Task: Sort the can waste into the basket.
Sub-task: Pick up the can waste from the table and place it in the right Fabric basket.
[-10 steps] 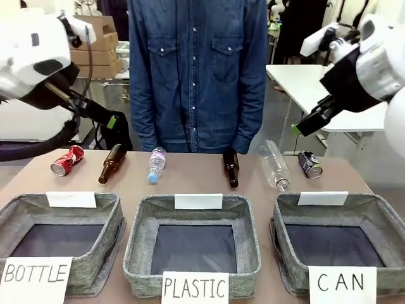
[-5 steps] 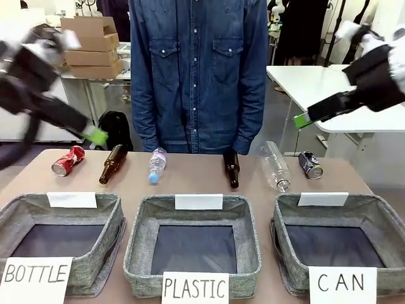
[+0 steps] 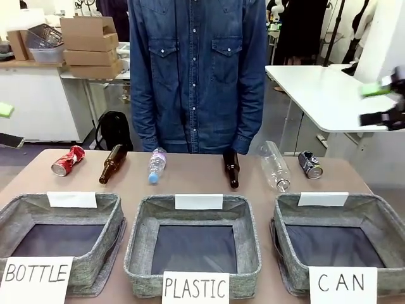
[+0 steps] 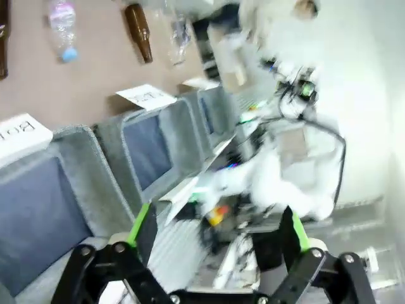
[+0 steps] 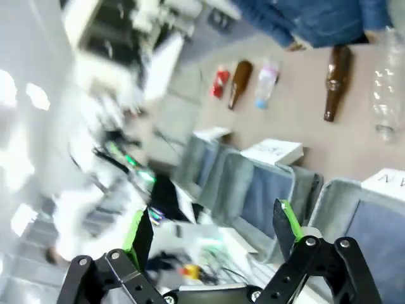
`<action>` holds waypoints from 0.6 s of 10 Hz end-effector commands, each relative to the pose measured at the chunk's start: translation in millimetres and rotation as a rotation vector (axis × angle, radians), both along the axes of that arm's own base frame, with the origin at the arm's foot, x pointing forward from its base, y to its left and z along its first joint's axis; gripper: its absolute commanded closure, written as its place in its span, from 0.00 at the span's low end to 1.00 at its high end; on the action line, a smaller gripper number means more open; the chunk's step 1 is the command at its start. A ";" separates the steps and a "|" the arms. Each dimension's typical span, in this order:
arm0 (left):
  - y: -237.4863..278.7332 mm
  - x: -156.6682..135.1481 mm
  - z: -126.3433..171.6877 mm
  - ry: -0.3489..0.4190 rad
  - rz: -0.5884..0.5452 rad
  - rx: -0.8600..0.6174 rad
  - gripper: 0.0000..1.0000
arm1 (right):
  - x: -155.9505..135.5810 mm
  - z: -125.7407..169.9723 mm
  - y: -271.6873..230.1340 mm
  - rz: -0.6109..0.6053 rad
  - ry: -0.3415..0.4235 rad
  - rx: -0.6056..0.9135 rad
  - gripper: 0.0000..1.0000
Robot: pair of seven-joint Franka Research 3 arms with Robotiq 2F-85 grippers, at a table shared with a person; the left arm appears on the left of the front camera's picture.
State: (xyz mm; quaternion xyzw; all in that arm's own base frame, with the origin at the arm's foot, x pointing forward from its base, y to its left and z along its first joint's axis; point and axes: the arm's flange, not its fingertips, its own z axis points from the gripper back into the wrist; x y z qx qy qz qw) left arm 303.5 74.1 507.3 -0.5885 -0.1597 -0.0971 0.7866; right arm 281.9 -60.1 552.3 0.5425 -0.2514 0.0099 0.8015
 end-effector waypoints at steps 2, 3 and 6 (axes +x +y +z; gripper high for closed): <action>11.2 5.9 -47.1 0.021 0.271 -0.395 0.00 | -34.5 -54.5 -38.1 -0.304 0.126 0.180 0.00; 2.0 7.9 -42.3 -0.033 0.372 -0.400 0.00 | -40.1 -51.0 -40.9 -0.351 0.111 0.137 0.00; 51.3 23.1 -41.6 0.069 0.306 -0.376 0.00 | -4.5 -23.6 -66.2 -0.219 0.123 0.158 0.00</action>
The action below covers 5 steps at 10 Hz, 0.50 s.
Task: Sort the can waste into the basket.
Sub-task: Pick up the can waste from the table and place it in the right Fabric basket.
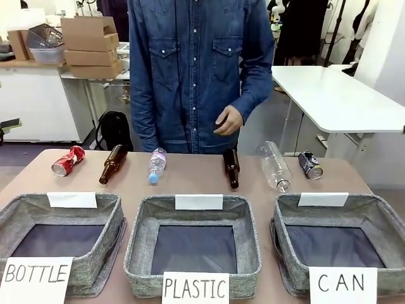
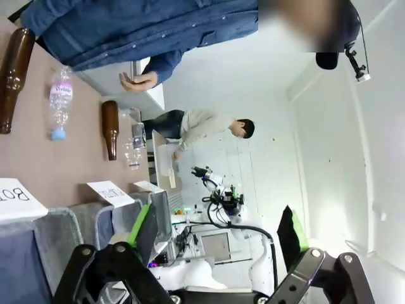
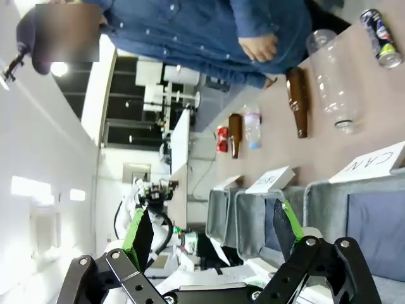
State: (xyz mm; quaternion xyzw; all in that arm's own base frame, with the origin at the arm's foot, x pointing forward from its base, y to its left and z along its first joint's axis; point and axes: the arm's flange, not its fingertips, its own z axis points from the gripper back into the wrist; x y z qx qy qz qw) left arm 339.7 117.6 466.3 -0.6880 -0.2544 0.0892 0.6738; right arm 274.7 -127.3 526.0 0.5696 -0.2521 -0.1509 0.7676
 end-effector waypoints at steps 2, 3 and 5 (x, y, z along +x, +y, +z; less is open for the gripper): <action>7.8 -13.1 -0.6 0.004 -0.050 -0.008 0.00 | 2.7 2.7 1.0 0.024 -0.036 -0.006 0.00; 7.8 -13.1 -0.6 0.004 -0.050 -0.008 0.00 | 2.7 2.7 1.0 0.024 -0.036 -0.006 0.00; 7.8 -13.1 -0.6 0.004 -0.050 -0.008 0.00 | -0.3 2.7 5.6 0.028 0.000 -0.007 0.00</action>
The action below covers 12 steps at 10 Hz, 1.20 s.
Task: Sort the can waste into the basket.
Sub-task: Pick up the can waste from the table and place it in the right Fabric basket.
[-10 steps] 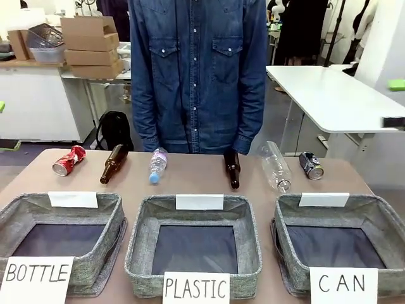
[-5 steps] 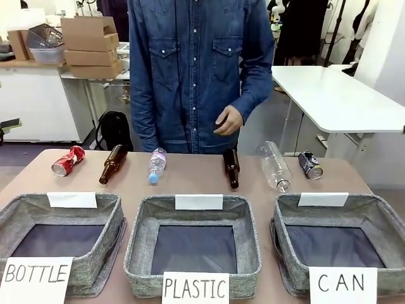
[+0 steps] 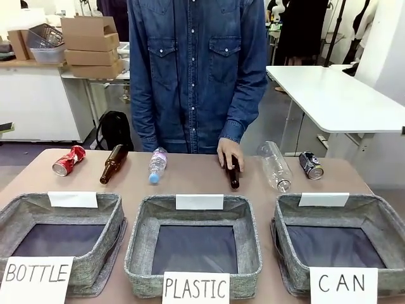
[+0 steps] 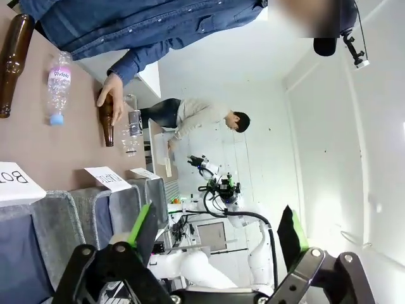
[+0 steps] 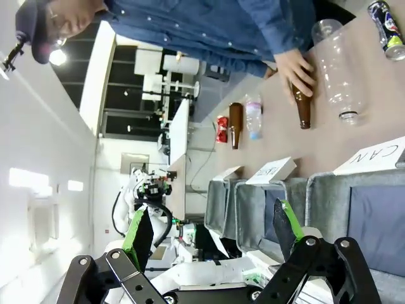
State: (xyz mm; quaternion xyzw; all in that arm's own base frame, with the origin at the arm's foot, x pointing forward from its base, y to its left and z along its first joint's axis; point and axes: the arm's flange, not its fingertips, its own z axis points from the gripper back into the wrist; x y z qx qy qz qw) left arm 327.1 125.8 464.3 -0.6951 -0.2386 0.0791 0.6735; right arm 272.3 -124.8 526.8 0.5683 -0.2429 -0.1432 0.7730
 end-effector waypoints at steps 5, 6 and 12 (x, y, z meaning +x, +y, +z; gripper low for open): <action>-0.4 -0.5 1.5 -0.002 -0.011 0.000 0.00 | 65.4 -7.6 38.7 -0.168 0.453 -1.144 0.00; -0.4 -0.5 1.5 -0.002 -0.011 0.000 0.00 | 62.4 -7.9 31.0 -0.248 0.446 -1.107 0.00; -0.4 -0.5 1.5 -0.002 -0.011 0.000 0.00 | 127.3 -14.1 33.4 -0.130 0.263 -1.015 0.00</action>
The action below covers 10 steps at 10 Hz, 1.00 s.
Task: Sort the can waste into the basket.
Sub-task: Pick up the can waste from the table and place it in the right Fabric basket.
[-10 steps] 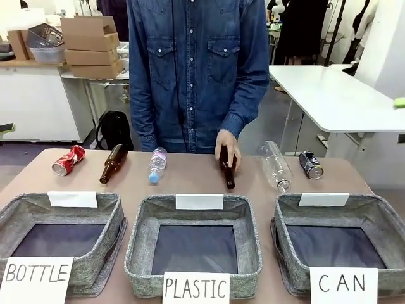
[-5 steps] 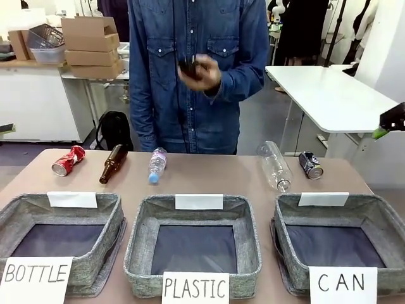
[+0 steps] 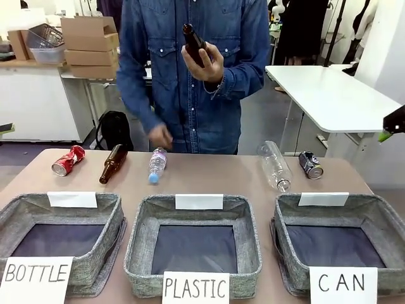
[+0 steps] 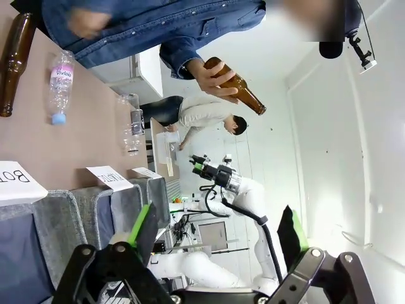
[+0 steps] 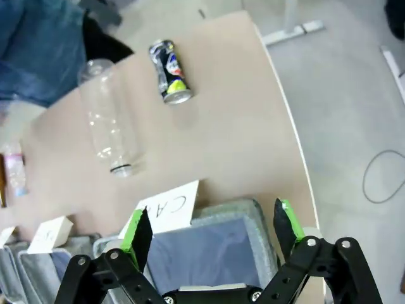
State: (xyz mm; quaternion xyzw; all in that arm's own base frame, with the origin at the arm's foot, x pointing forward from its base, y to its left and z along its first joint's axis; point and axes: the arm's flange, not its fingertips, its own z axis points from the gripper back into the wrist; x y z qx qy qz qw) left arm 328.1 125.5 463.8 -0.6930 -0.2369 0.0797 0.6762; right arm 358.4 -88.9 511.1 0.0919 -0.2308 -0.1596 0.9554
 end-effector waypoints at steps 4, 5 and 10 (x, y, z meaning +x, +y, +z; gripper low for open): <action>-0.1 -1.5 2.0 -0.006 -0.010 -0.006 0.00 | 170.5 -52.7 11.8 0.200 0.117 -0.072 0.00; -0.1 -1.5 2.0 -0.006 -0.010 -0.006 0.00 | 197.6 -75.4 19.9 0.234 0.108 -0.087 0.00; -0.1 -1.5 2.0 -0.006 -0.010 -0.006 0.00 | 263.3 -168.4 40.0 0.270 0.208 -0.123 0.00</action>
